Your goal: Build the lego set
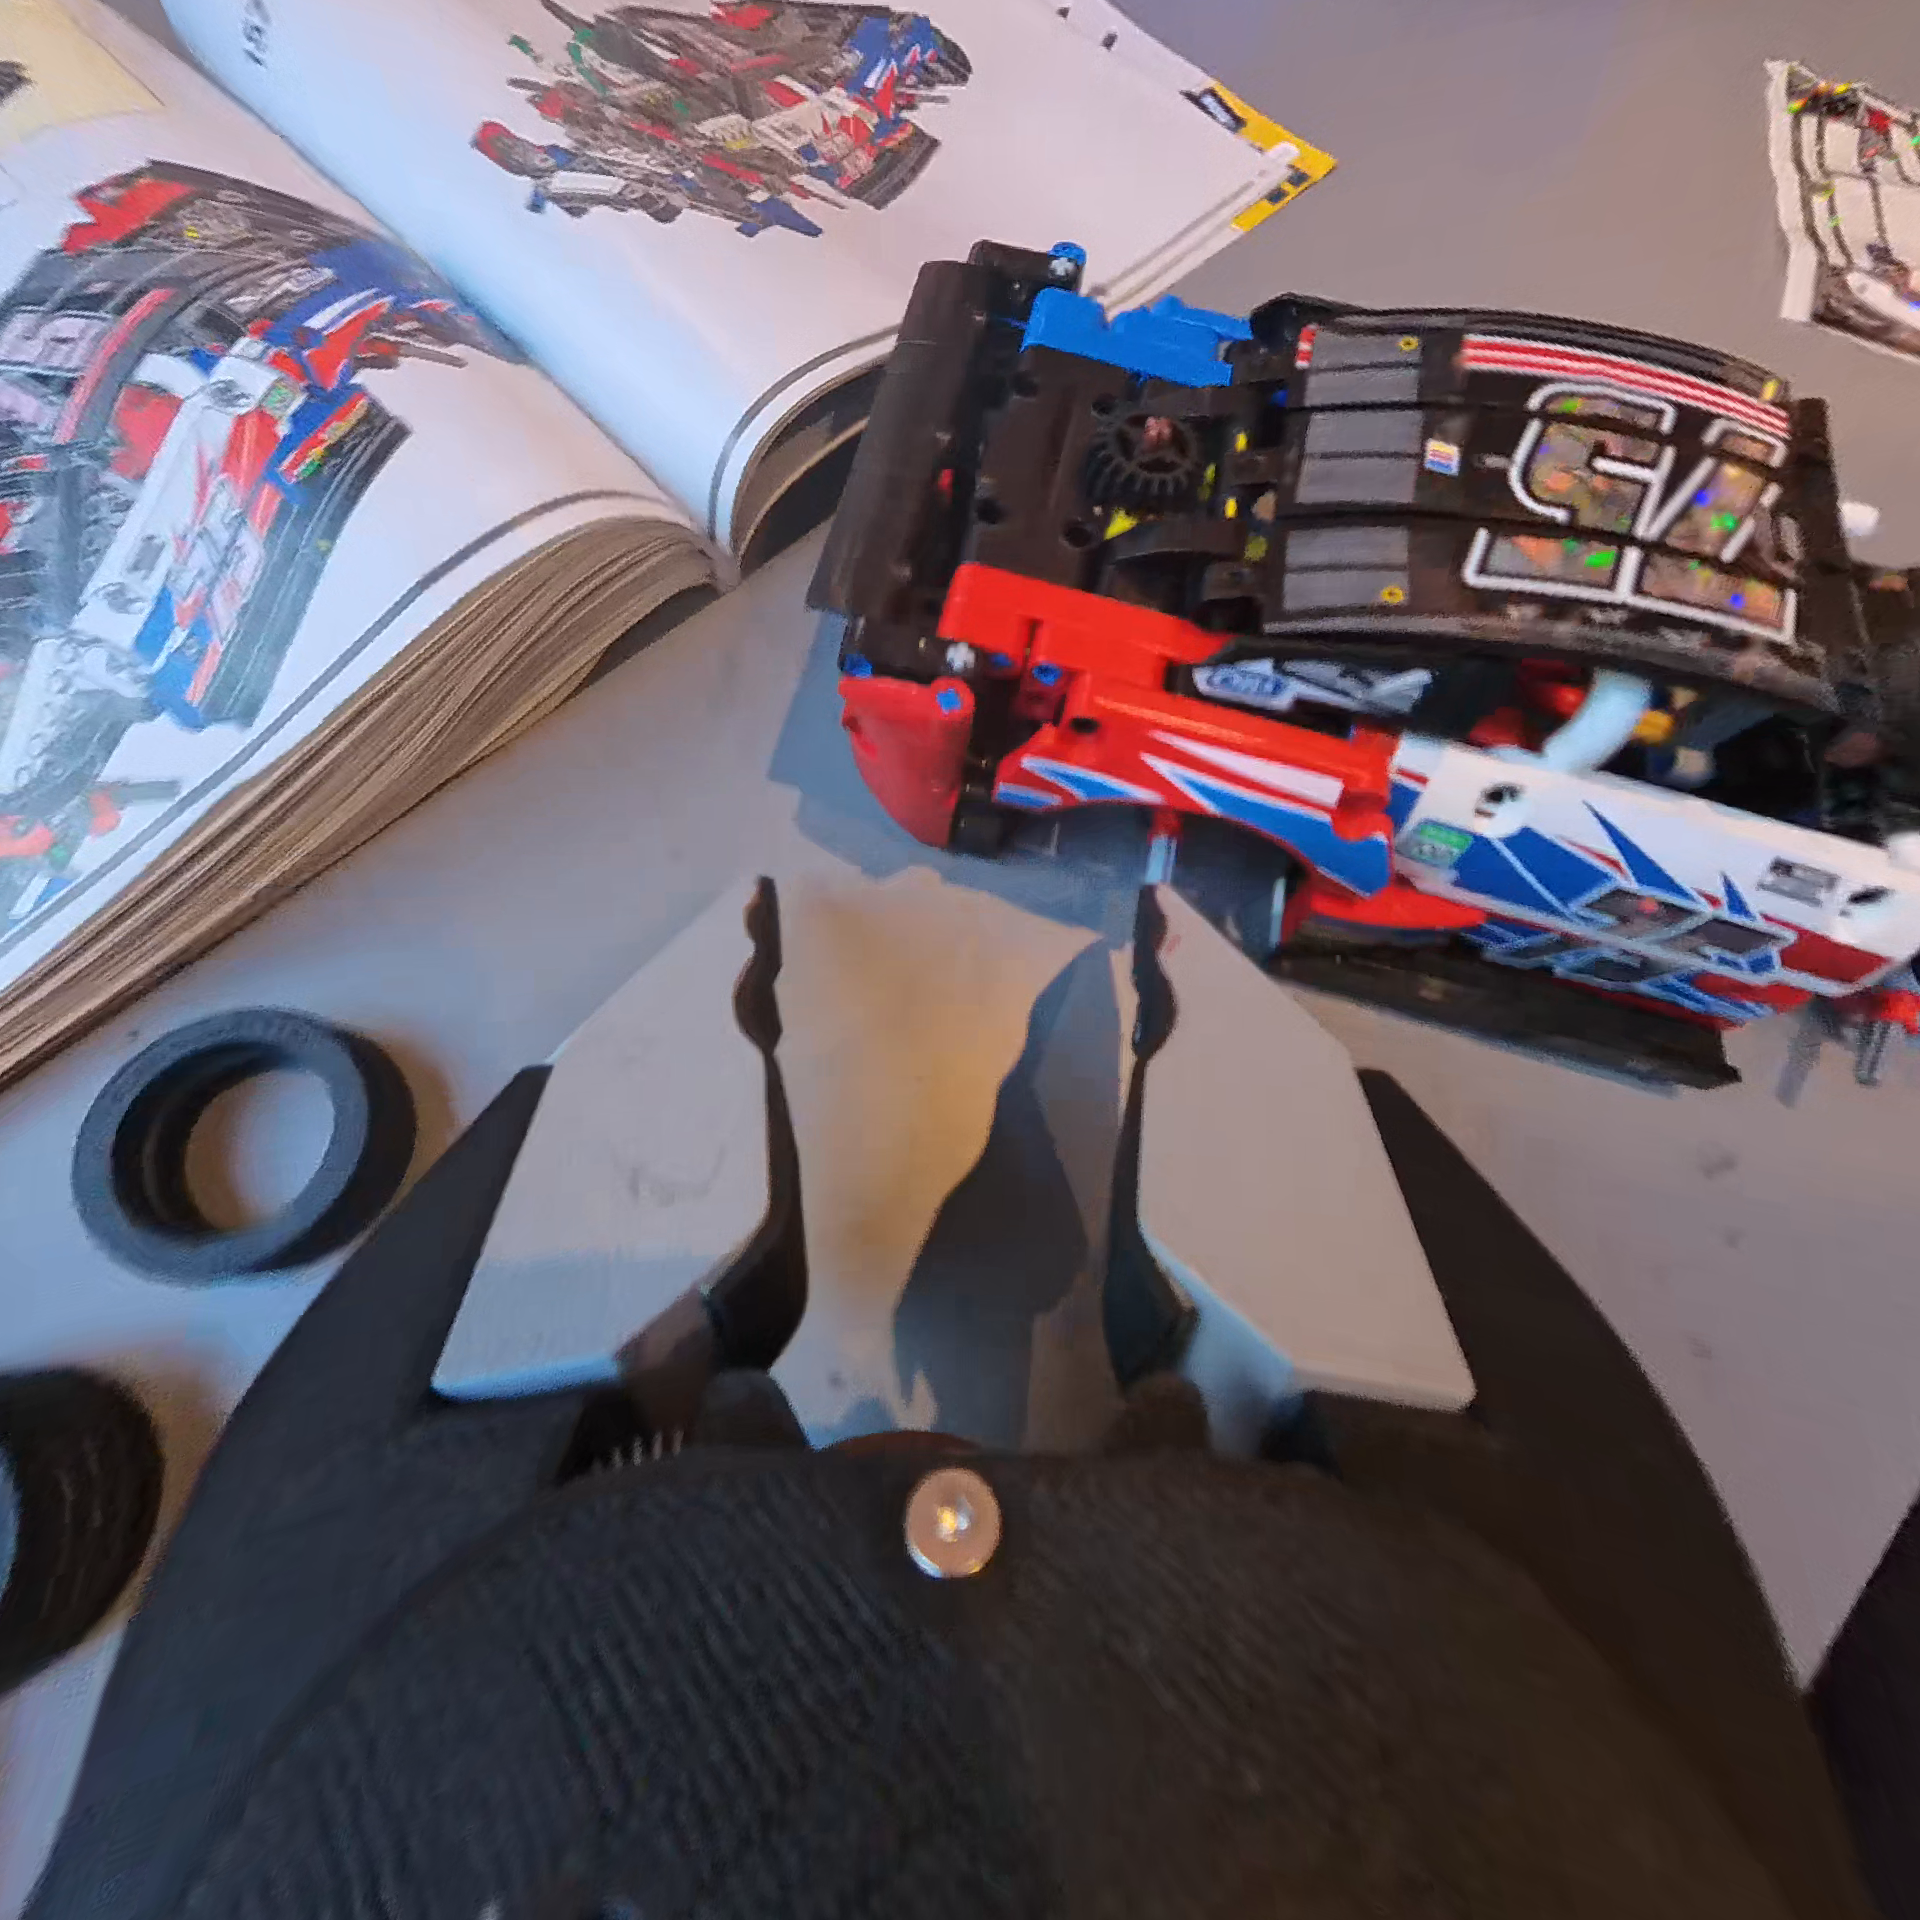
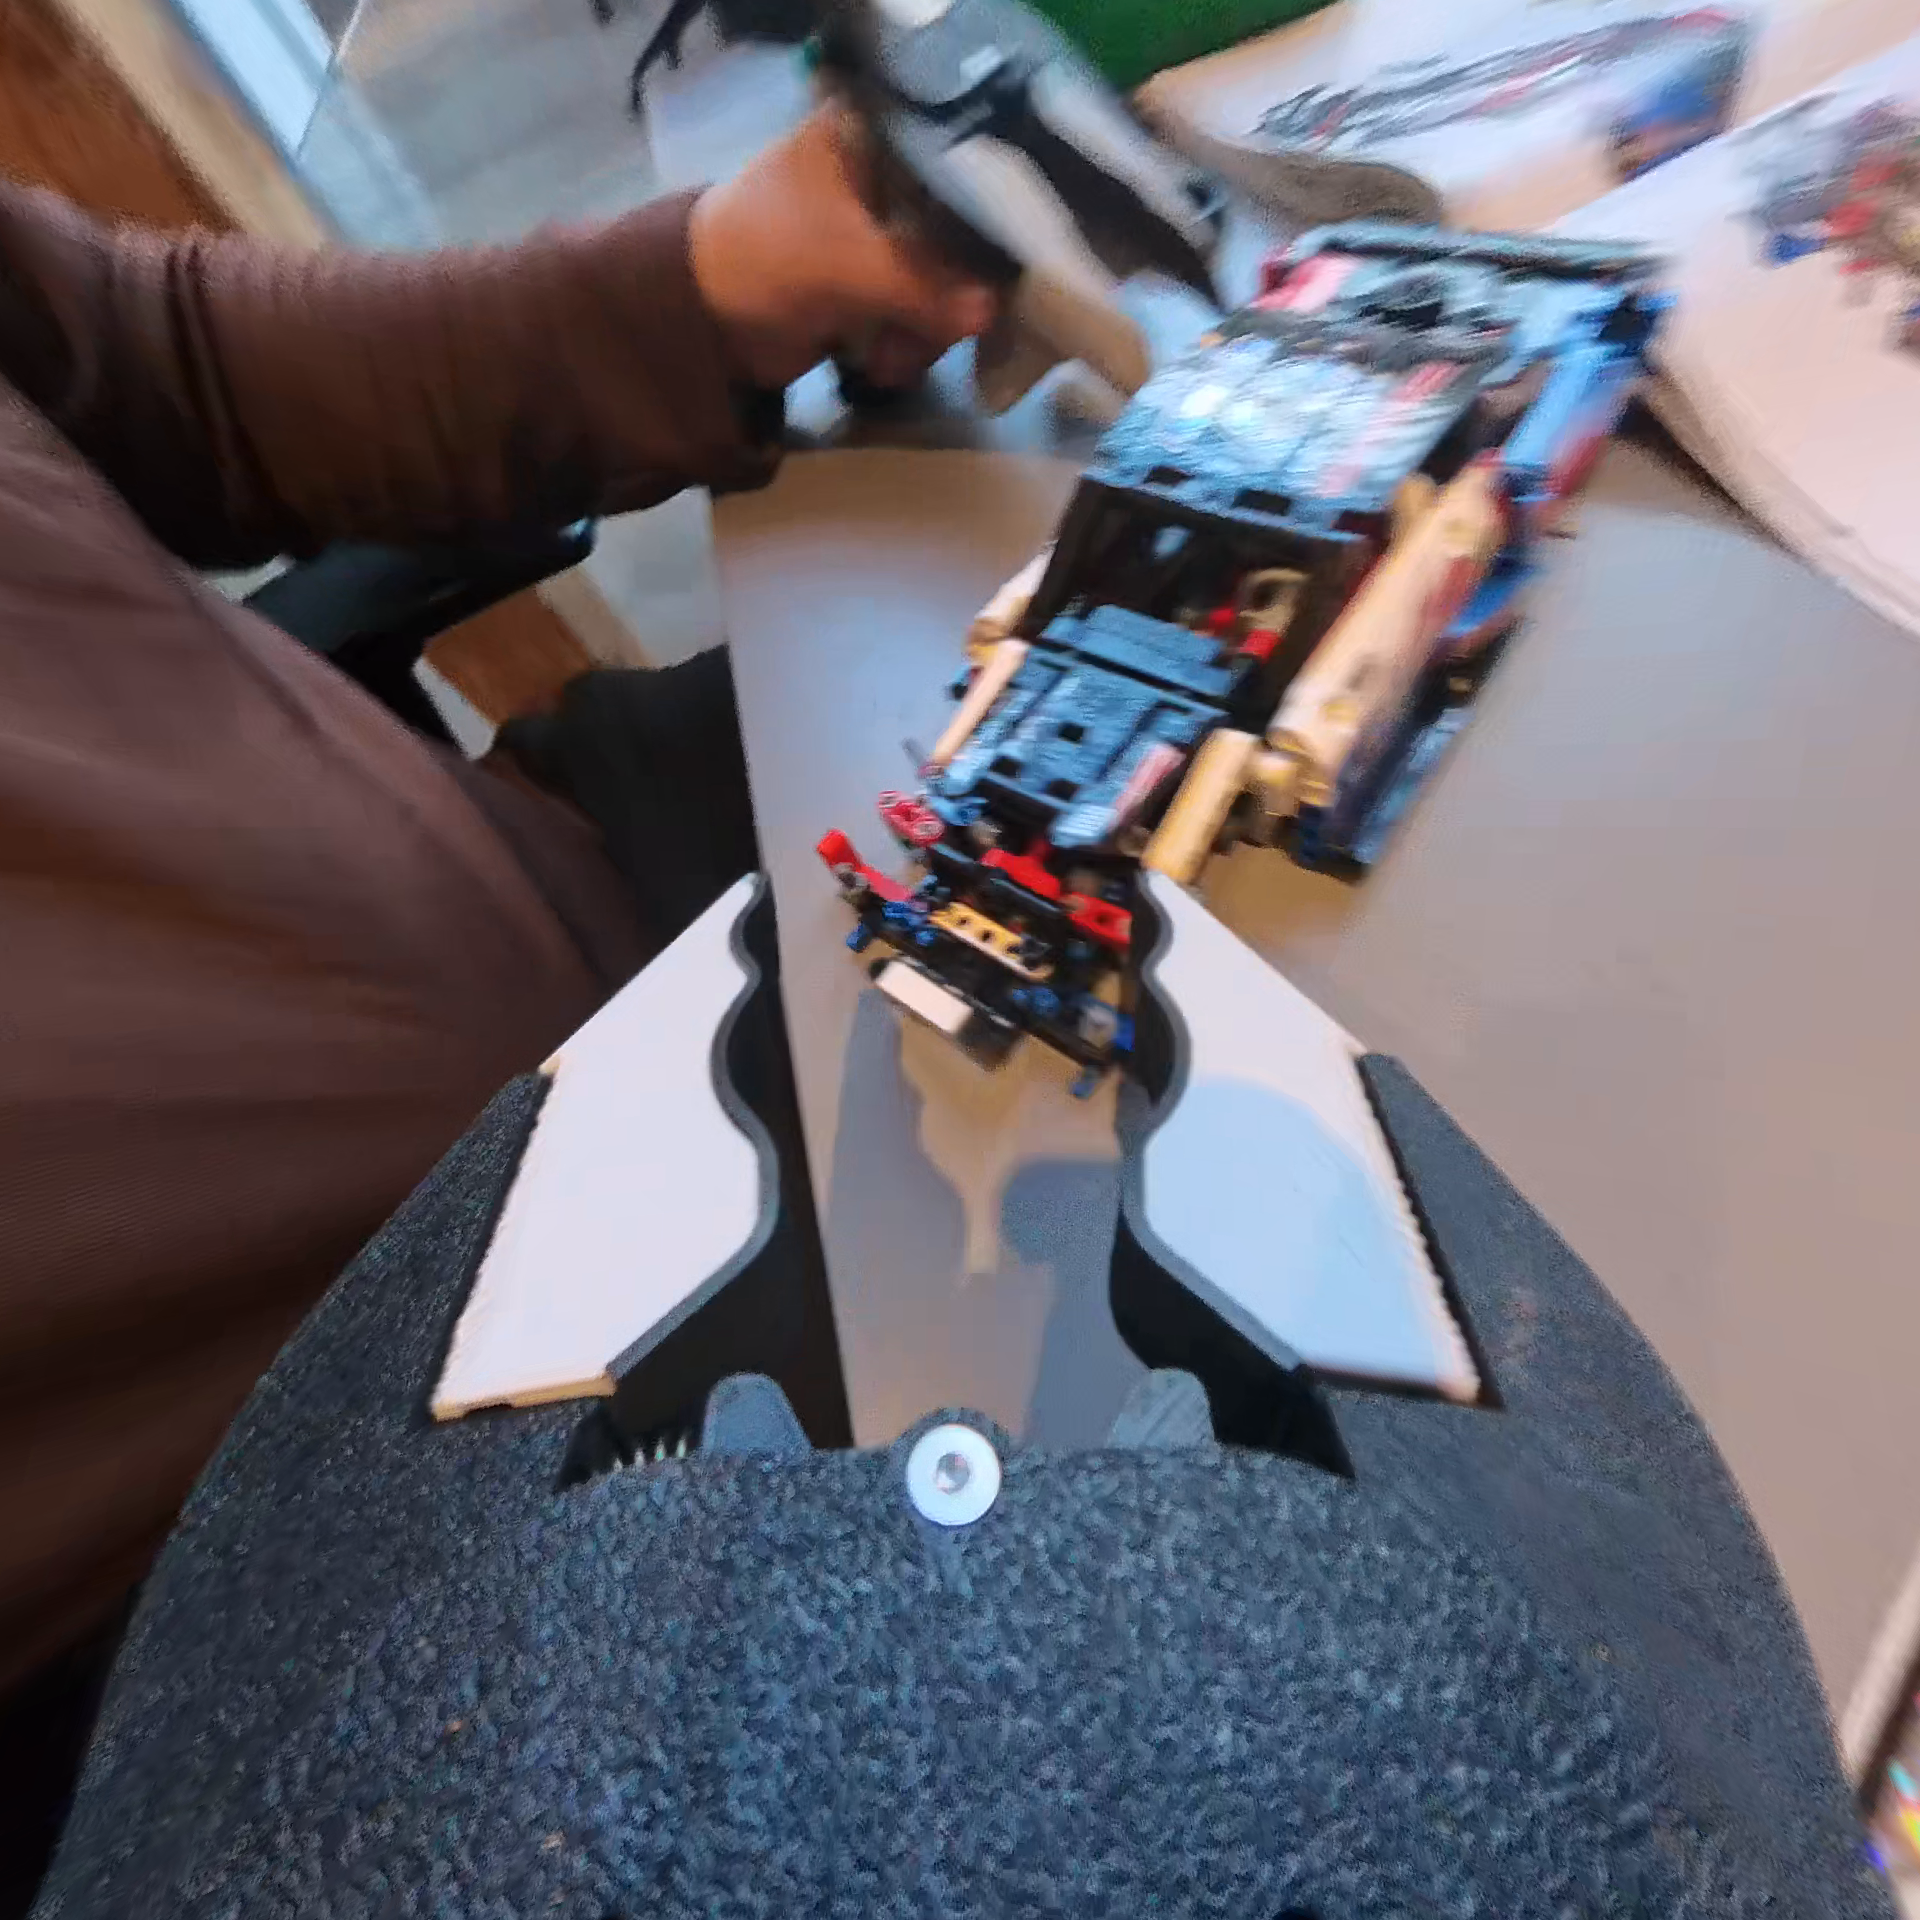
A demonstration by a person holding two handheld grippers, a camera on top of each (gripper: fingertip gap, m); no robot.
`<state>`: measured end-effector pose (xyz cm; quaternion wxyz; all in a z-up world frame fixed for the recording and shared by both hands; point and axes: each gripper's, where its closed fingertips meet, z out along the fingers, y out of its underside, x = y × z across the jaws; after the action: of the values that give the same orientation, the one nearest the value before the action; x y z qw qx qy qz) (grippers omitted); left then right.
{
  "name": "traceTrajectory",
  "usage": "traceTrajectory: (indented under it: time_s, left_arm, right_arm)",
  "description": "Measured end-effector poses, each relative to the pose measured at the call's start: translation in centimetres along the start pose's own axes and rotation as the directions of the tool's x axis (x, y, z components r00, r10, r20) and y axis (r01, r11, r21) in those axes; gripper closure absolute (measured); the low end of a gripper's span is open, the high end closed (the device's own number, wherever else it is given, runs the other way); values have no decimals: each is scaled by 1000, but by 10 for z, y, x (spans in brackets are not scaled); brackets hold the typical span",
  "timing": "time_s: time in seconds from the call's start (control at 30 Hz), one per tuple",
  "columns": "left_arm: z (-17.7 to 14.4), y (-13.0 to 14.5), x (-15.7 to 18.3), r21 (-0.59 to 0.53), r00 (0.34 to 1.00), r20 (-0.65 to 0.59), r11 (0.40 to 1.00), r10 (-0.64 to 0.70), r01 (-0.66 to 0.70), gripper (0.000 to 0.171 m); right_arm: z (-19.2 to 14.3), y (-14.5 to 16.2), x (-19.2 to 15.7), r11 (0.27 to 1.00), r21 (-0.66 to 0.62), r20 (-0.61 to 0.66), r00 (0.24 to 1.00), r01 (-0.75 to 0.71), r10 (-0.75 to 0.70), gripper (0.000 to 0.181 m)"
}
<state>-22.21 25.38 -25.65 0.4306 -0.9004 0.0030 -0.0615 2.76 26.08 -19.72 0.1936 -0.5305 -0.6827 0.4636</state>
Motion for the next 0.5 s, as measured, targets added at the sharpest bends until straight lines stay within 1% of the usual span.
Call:
traceTrajectory:
  time_s: [0.03,0.13,0.17,0.2,0.23,0.27,0.3,0.33,0.37,0.4,0.43,0.47,0.5]
  left_arm:
    - [-8,3,-1,16,1000,12,1000,-4,3,101]
    - [-35,12,-4,89,999,34,996,-33,30,99]
    - [-43,14,-3,114,999,29,993,-38,34,102]
    - [-50,16,3,130,1000,0,991,-30,30,105]
    - [-54,18,15,136,998,-56,991,-5,13,113]
    - [-56,23,28,121,993,-116,993,28,-14,126]
    - [-54,29,37,86,989,-140,995,55,-43,131]
    - [-50,35,40,43,989,-125,996,85,-80,125]
    - [-44,41,42,-4,987,-104,992,126,-127,118]
    - [-38,47,47,-53,980,-110,983,166,-173,116]
    - [-33,52,51,-93,972,-130,974,195,-207,117]
    - [-29,48,53,-85,967,-129,969,219,-230,119]
    - [-25,46,56,-86,962,-143,965,234,-248,129]
  right_arm:
    - [-9,0,11,999,42,-39,999,-18,20,110]
    - [-32,7,53,985,162,-204,975,-57,90,103]
    - [-34,10,60,979,191,-221,969,-72,114,98]
    - [-34,12,61,975,198,-196,971,-98,138,98]
    - [-31,14,57,974,189,-148,977,-127,156,100]
    - [-26,15,51,975,173,-97,982,-143,161,104]
    - [-22,13,45,977,158,-61,987,-140,151,107]
    - [-17,8,39,982,149,-43,991,-117,124,112]
    - [-11,1,32,987,142,-35,996,-79,85,123]
    - [-5,-7,26,991,127,-32,998,-40,44,137]
    - [1,-15,21,994,105,-43,999,-3,7,149]
    - [8,-23,18,996,83,-56,998,38,-33,151]
    - [16,-28,12,995,51,-49,996,80,-78,152]
